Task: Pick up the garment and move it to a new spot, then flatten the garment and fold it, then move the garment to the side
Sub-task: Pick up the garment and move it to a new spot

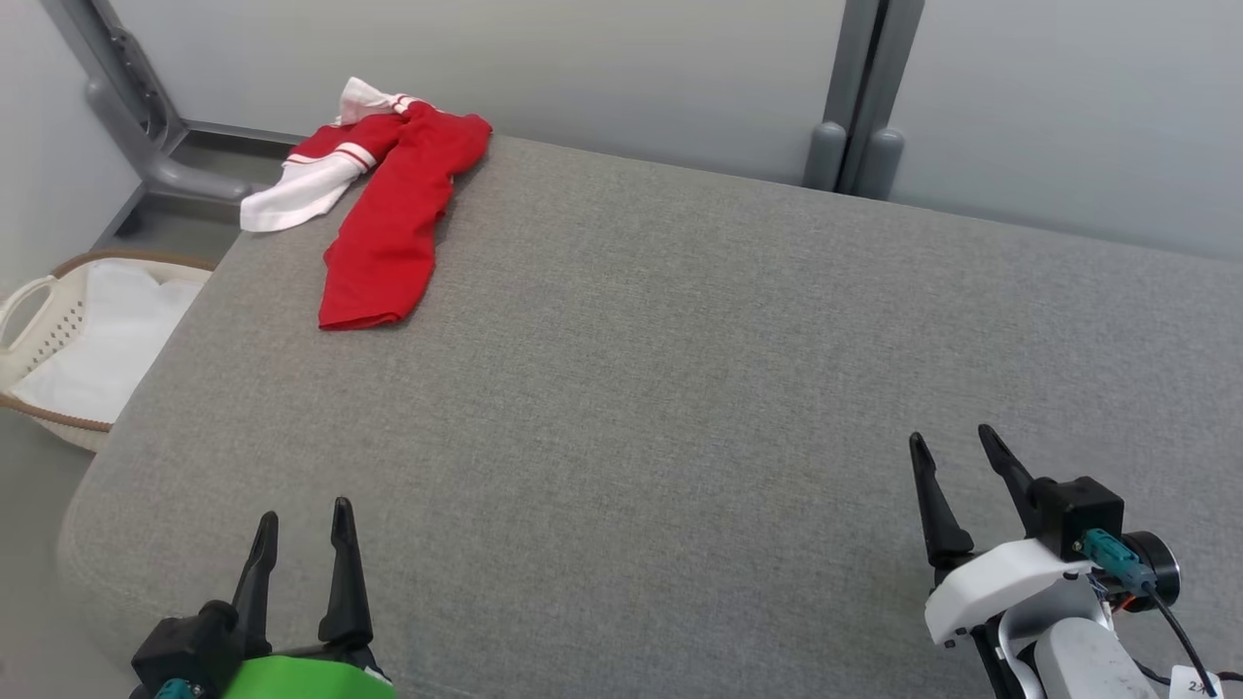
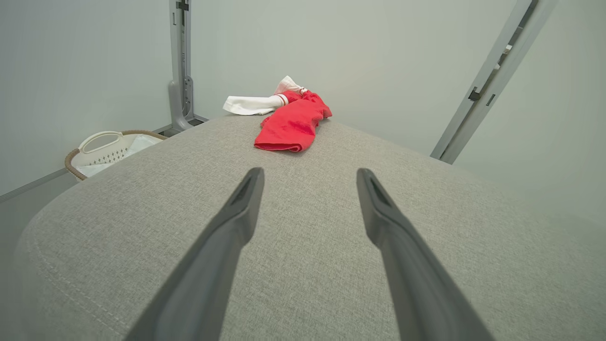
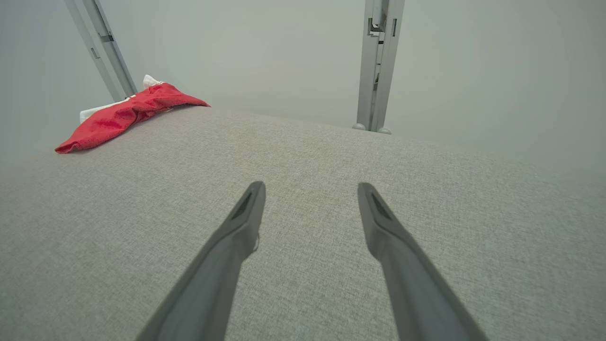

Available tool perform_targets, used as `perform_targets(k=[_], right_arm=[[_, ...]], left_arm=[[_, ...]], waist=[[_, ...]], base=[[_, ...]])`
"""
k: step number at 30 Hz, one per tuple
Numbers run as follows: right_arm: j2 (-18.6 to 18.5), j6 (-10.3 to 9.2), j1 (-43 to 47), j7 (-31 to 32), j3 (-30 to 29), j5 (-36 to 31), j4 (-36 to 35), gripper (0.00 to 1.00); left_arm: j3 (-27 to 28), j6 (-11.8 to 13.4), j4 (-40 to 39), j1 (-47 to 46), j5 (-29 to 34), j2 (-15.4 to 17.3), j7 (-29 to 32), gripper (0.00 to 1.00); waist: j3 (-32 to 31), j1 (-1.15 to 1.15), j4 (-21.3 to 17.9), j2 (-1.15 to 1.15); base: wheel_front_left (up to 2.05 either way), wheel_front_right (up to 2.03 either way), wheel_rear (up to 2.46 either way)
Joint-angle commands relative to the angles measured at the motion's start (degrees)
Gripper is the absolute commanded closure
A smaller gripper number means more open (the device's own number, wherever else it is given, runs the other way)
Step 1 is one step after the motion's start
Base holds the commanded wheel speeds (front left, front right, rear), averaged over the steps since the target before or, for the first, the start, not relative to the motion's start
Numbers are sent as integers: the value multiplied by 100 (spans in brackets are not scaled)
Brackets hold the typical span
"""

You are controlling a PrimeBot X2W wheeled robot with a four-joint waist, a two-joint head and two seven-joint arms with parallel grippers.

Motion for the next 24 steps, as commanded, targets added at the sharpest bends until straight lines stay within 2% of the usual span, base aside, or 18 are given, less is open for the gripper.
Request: perform_targets(k=[1, 11, 16, 21, 24], right_arm=[[-27, -9, 69, -26, 7, 8, 22, 0], [-29, -9, 64, -26, 112, -52, -74, 0], [-28, -9, -84, -26, 120, -194, -209, 0], [-28, -9, -246, -26, 152, -395, -355, 0], [-28, -9, -359, -26, 160, -530, -431, 0]], left_arm=[[-5, -17, -13, 96, 55, 13, -3, 0], [82, -16, -98, 124, 20, 14, -3, 0], [342, -16, -337, -176, 127, 47, -3, 0], [691, -16, -506, -879, 186, 539, -2, 0], [826, -17, -437, -1466, 141, 1027, 1, 0]], waist=[[-41, 0, 139, 0], [5, 0, 113, 0], [249, 0, -18, 0], [599, 0, -224, 0], [827, 0, -394, 0]], base=[[0, 0, 0], [0, 0, 0], [0, 0, 0], [0, 0, 0], [0, 0, 0]])
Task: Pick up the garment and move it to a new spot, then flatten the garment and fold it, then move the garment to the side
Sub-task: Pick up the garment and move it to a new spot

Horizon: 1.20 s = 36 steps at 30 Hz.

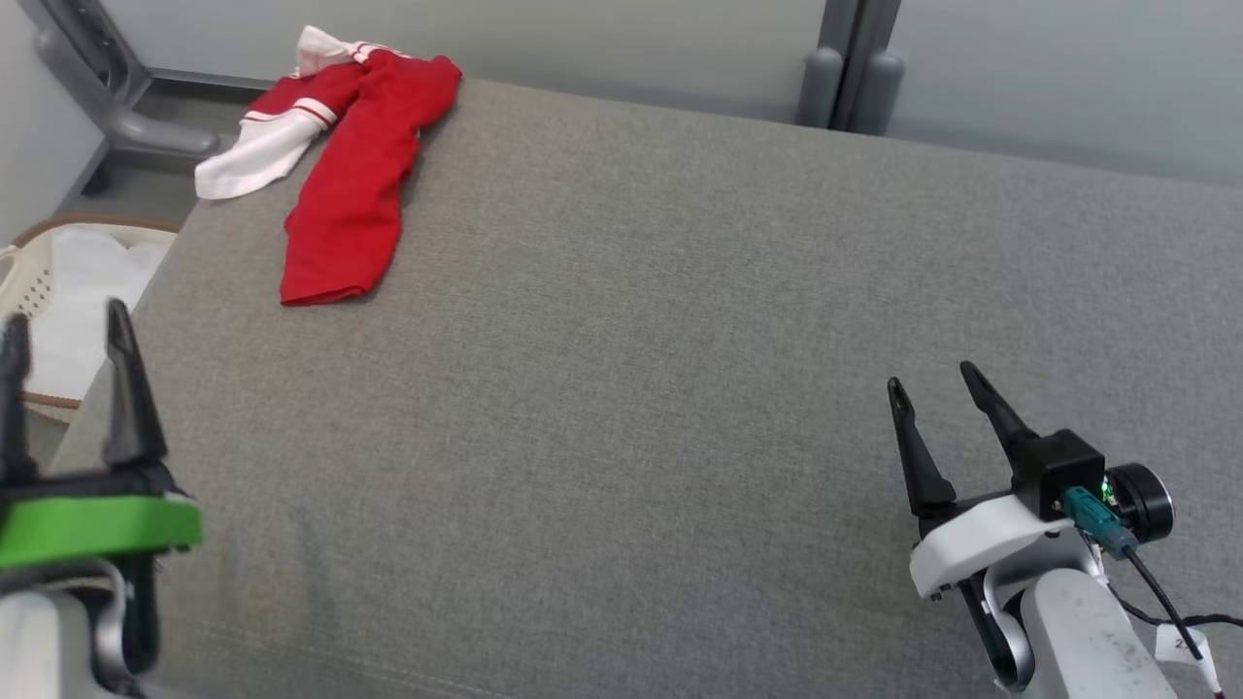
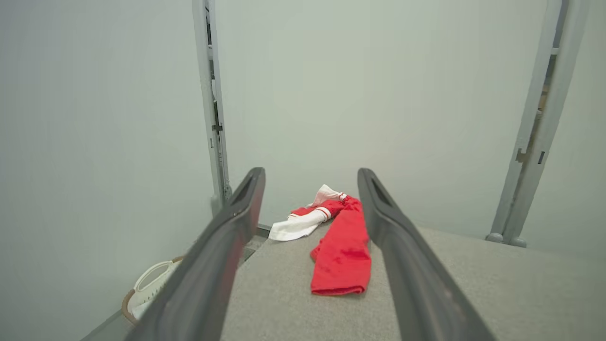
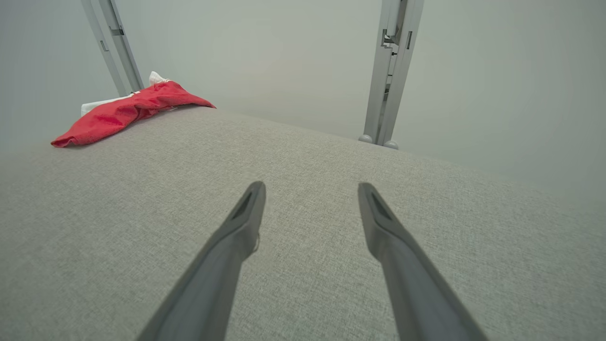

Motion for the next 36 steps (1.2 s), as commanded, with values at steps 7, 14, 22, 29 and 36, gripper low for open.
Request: perform_targets(k=[7, 14, 22, 29, 36], right_arm=[[-29, -9, -306, -25, -4, -384, -233, 0], [-26, -9, -500, 127, -90, -740, -561, 0], [-26, -9, -503, 349, -167, -1057, -1121, 0], [-26, -9, -433, 492, -221, -1168, -1531, 0], [-27, -9, -440, 563, -159, -1187, -1844, 0]], left_arm=[[53, -16, 695, -1510, -239, 841, 357, 0], [-143, -16, 2031, -2638, -668, 1176, 813, 0], [-670, -11, 3378, -3294, -1446, 1377, 1238, 0], [-1208, -10, 4208, -3598, -2051, 1489, 1385, 0], [-1395, -10, 4920, -3833, -2355, 1544, 1347, 0]], waist=[[845, 0, -701, 0], [1528, 0, -1034, 0], [2205, 0, -1175, 0], [2553, 0, -1181, 0], [2669, 0, -1206, 0]], base=[[0, 0, 0], [0, 0, 0], [0, 0, 0], [0, 0, 0], [0, 0, 0]])
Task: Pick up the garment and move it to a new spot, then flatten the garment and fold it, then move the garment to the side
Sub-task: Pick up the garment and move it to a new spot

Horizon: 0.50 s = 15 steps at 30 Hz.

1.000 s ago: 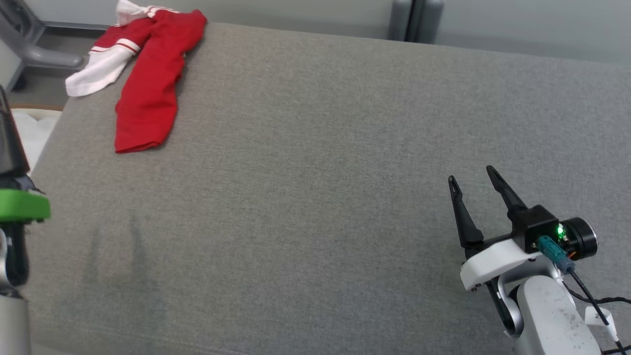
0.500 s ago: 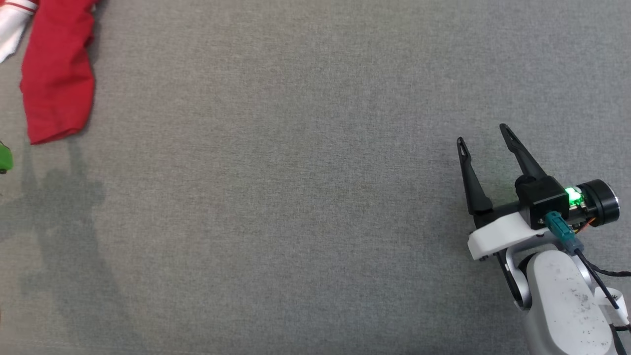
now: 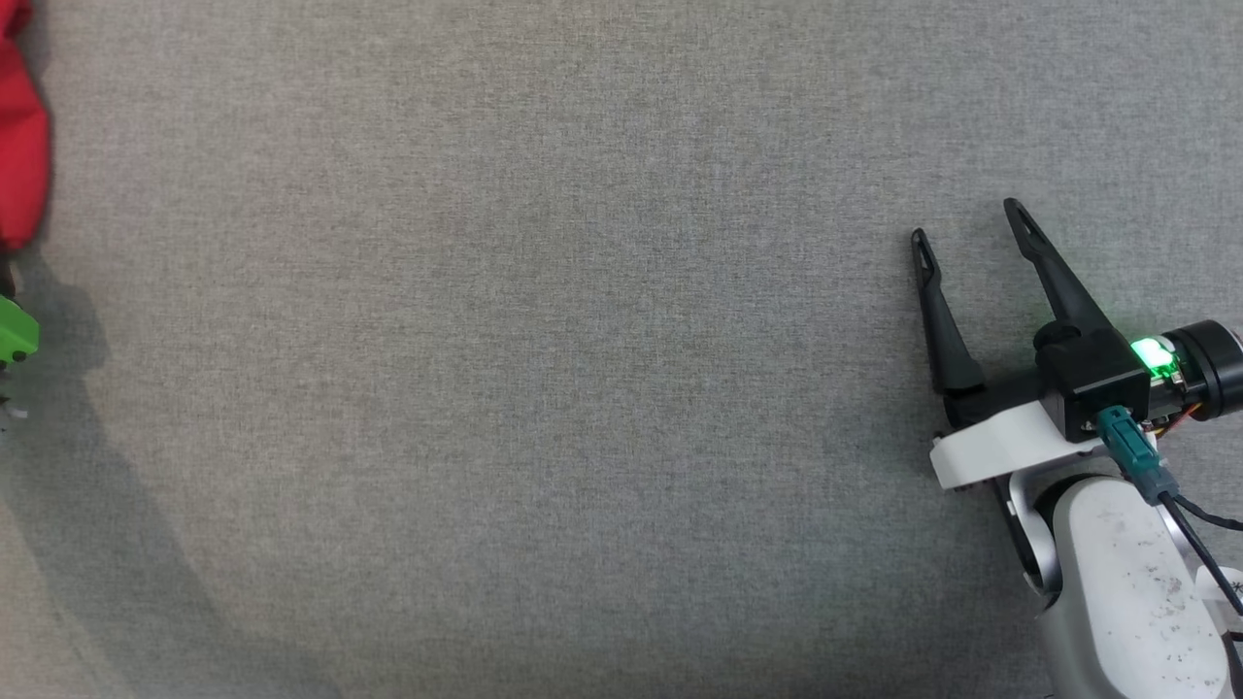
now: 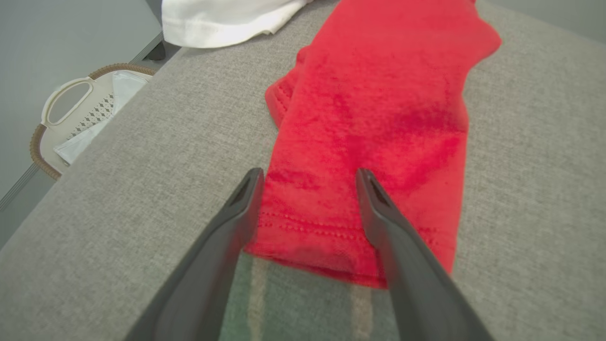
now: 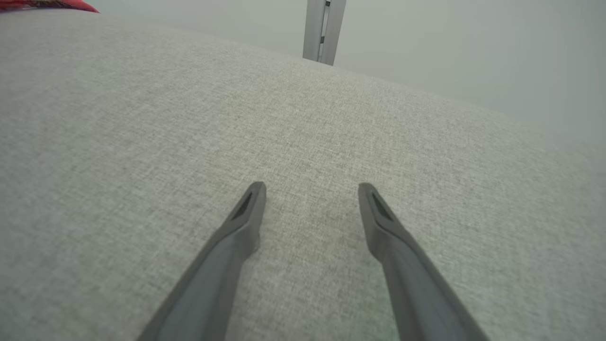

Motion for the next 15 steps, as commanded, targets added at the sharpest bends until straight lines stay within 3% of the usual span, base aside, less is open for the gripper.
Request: perform_targets(k=[1, 6, 8, 9, 15], right_arm=[[-25, -9, 27, 24, 1, -30, -58, 0], [-25, -9, 52, 62, 6, -38, -171, 0], [-24, -9, 53, 59, -2, -33, -189, 0], [-24, -9, 48, 51, -4, -24, -192, 0], [-24, -9, -9, -59, 13, 94, -76, 0]], left_arm=[[-49, -1, 84, -107, -51, 46, -20, 0], [-285, -1, 238, -152, -315, 35, 145, 0], [-395, -1, 229, -150, -399, 50, 140, 93], [-461, -1, 207, -141, -453, 65, 108, 100], [-844, -1, -5, -84, -590, 335, -266, 100]], waist=[[55, 0, -35, 0], [84, 0, -37, 0], [80, 0, -32, 0], [72, 0, -29, 0], [-111, 0, -37, 0]], base=[[0, 0, 0], [0, 0, 0], [0, 0, 0], [0, 0, 0], [0, 0, 0]])
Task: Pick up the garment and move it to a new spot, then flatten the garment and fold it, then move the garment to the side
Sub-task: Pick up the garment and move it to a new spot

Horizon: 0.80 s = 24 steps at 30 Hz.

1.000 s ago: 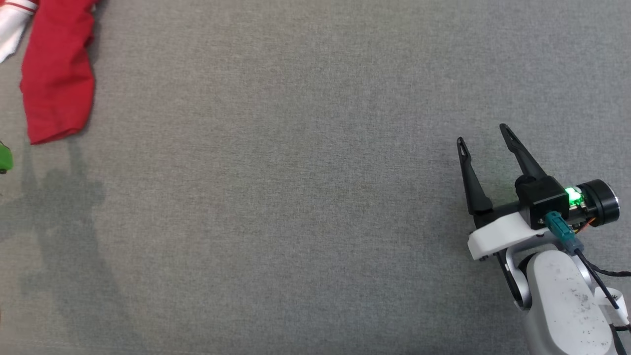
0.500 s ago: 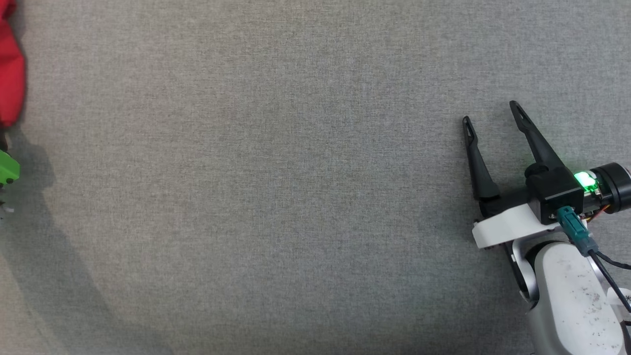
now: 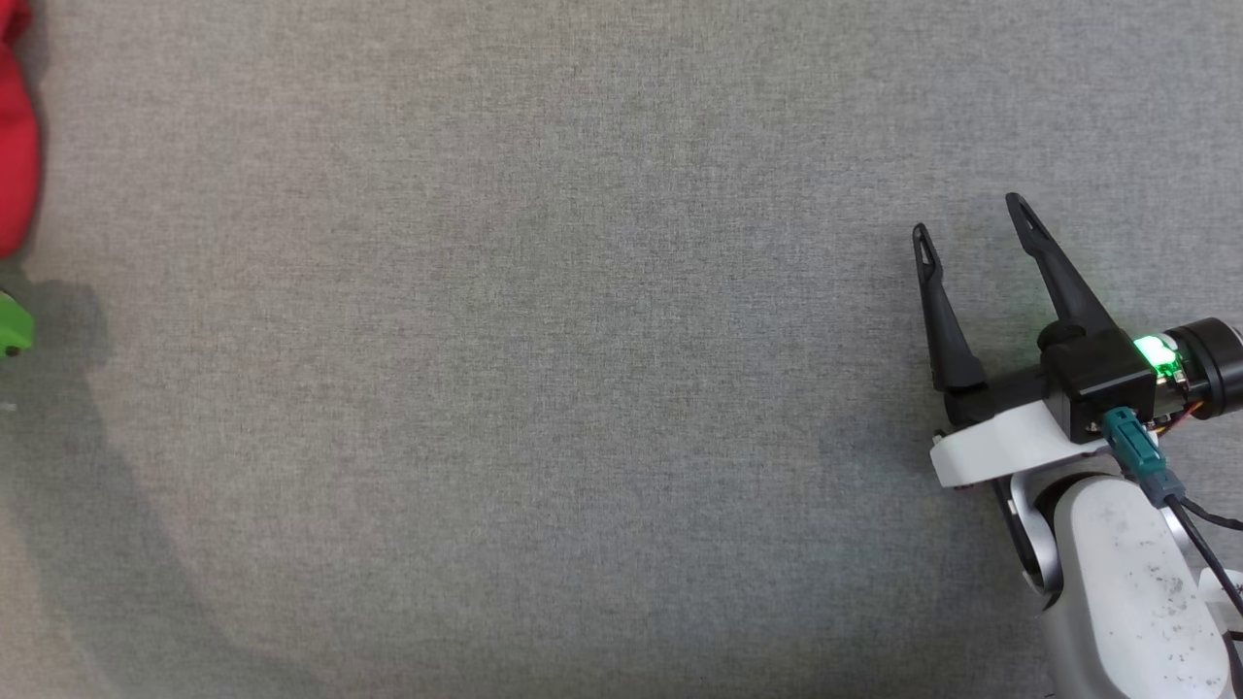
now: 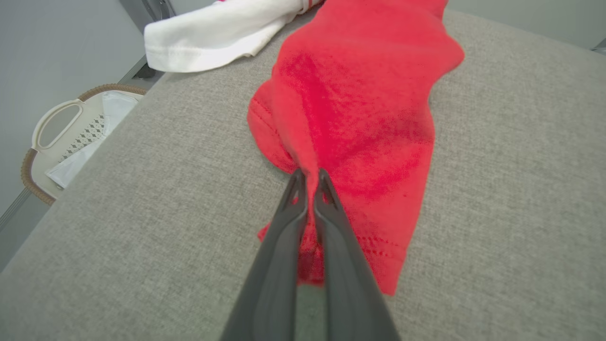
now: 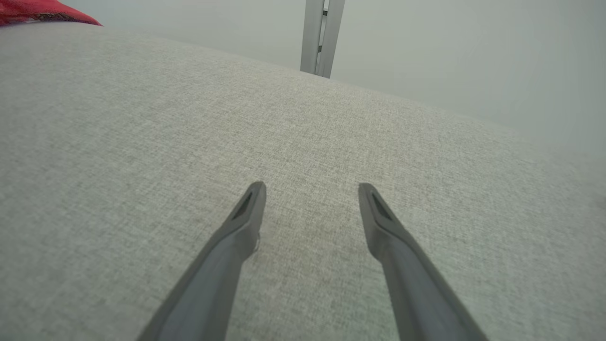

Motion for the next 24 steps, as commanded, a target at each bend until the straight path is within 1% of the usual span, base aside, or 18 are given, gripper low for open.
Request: perform_targets(k=[1, 5, 10, 17, 20, 24], right_arm=[[-23, -9, -22, -60, 1, 65, 52, 0], [-22, -9, -63, -163, 36, 197, 239, 0], [-22, -9, -71, -315, 52, 412, 558, 0], [-22, -9, 41, -488, 162, 835, 975, 0], [-21, -9, 120, -519, 186, 979, 1111, 0], [-21, -9, 211, -539, 175, 1161, 1248, 0]], left_arm=[[-73, -1, -42, 53, -44, 107, -93, 100], [-312, -1, -198, 83, -76, 367, -475, 100], [-668, -1, -470, -84, 75, 756, -829, 100], [-1196, -1, -1177, -465, 630, 1238, -1040, 100], [-1429, -1, -1544, -675, 871, 1341, -1029, 100], [-1681, 18, -2147, -957, 1161, 1297, -826, 100]], waist=[[-111, 0, -20, 0], [-368, 0, -85, 0], [-815, 0, -210, 0], [-1520, 0, -522, 0], [-1781, 0, -688, 0], [-2068, 0, -877, 0]], base=[[0, 0, 0], [0, 0, 0], [0, 0, 0], [0, 0, 0], [0, 0, 0], [0, 0, 0]])
